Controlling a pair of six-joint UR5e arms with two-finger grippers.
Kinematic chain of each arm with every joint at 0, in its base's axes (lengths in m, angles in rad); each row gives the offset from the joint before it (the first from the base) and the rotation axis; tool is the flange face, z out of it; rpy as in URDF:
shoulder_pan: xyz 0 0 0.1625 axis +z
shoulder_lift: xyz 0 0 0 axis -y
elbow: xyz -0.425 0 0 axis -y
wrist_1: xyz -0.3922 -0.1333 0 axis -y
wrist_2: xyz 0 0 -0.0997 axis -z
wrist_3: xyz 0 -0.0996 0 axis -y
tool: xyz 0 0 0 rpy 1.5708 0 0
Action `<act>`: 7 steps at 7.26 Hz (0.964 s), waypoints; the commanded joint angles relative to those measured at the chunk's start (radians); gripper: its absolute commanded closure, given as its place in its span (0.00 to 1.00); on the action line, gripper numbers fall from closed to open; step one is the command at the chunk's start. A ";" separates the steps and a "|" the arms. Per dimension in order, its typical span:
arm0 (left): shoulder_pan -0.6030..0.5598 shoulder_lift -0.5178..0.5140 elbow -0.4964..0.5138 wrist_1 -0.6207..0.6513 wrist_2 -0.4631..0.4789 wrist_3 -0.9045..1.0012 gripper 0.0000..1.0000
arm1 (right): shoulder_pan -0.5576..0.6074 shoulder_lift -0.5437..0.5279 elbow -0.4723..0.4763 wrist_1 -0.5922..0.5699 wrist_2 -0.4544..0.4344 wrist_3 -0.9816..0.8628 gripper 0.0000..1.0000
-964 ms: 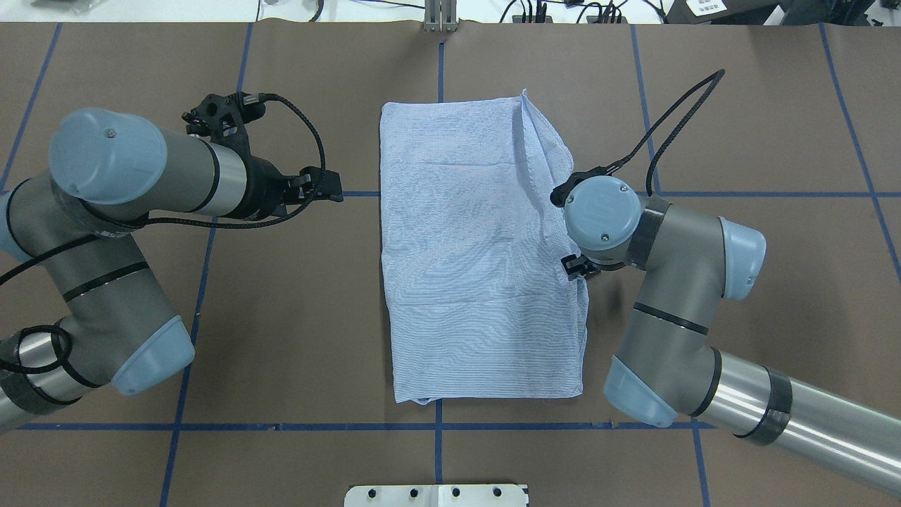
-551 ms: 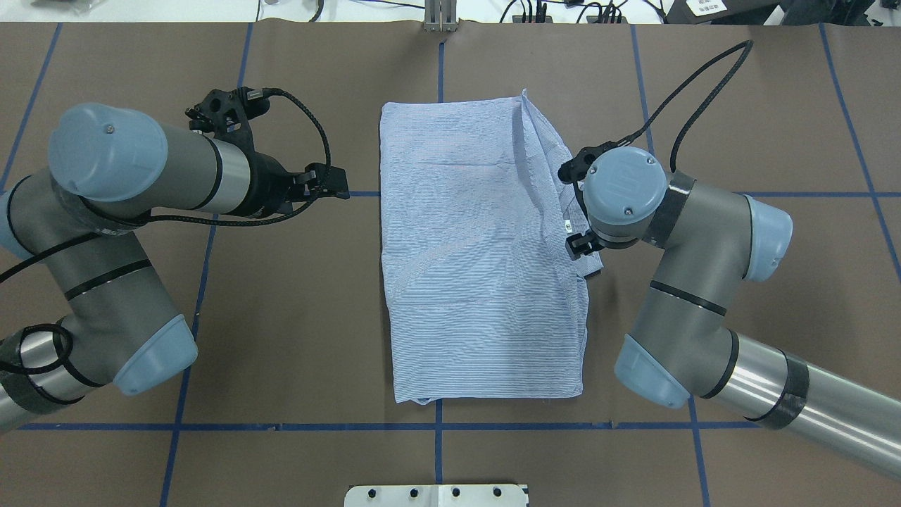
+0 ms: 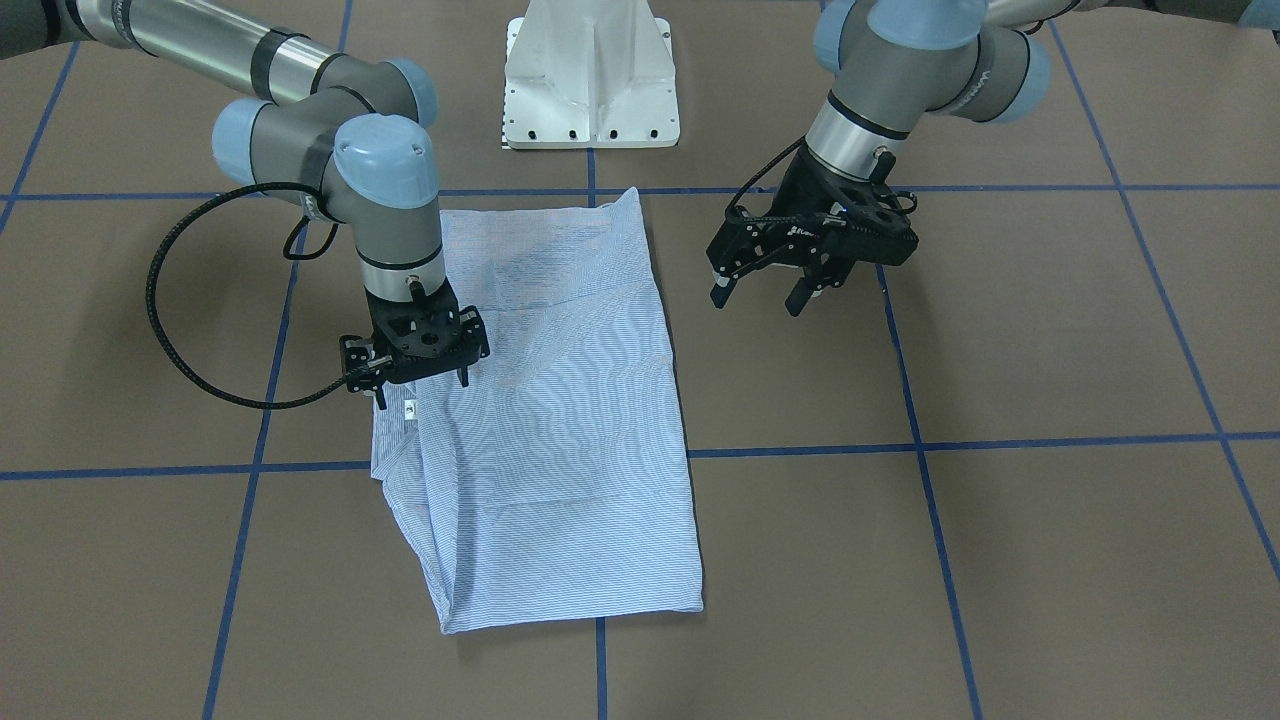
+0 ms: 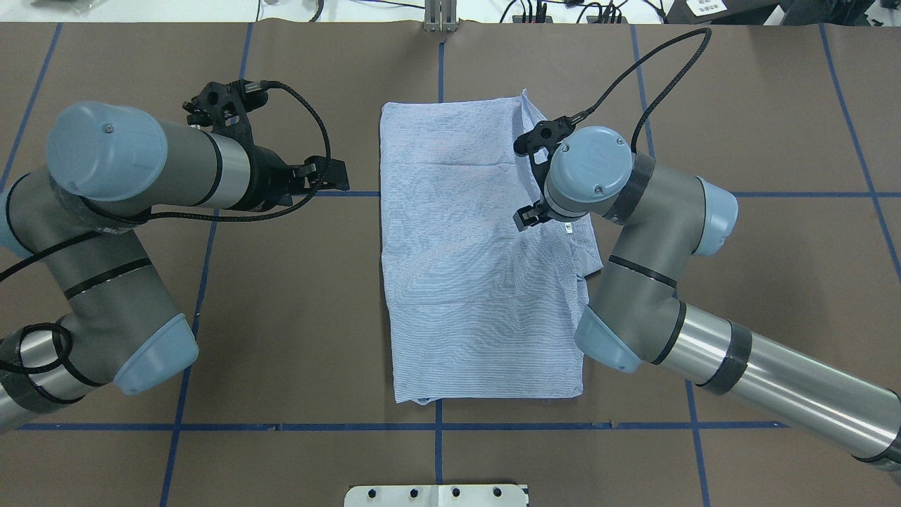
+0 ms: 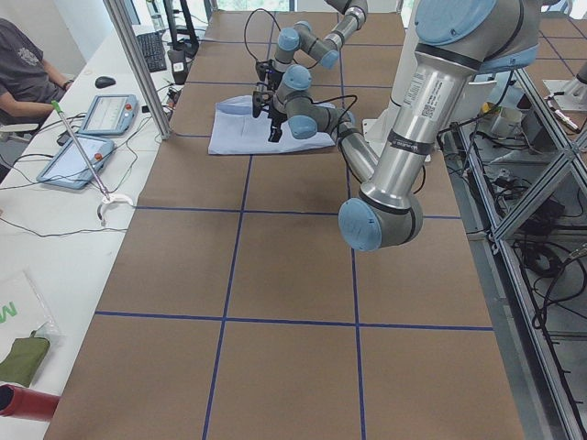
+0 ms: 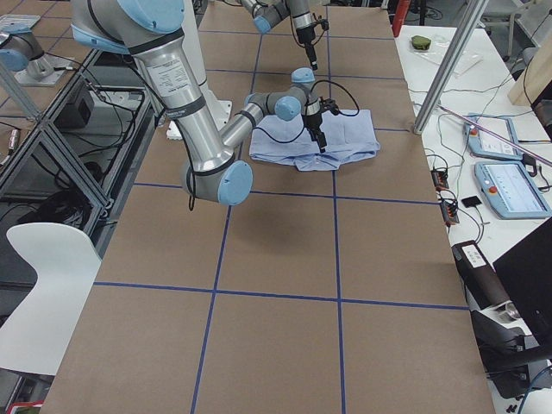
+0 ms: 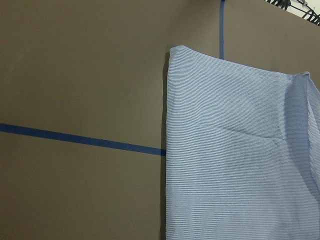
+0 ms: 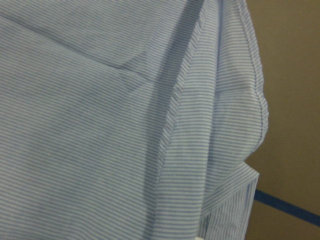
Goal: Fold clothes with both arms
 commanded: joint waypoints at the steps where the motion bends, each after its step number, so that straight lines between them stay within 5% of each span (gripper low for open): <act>1: 0.000 -0.021 0.001 0.003 0.007 0.003 0.00 | 0.007 0.017 -0.078 0.056 -0.002 -0.004 0.00; 7: 0.002 -0.056 0.009 0.006 0.004 0.003 0.00 | 0.151 -0.032 -0.168 0.056 0.026 -0.172 0.00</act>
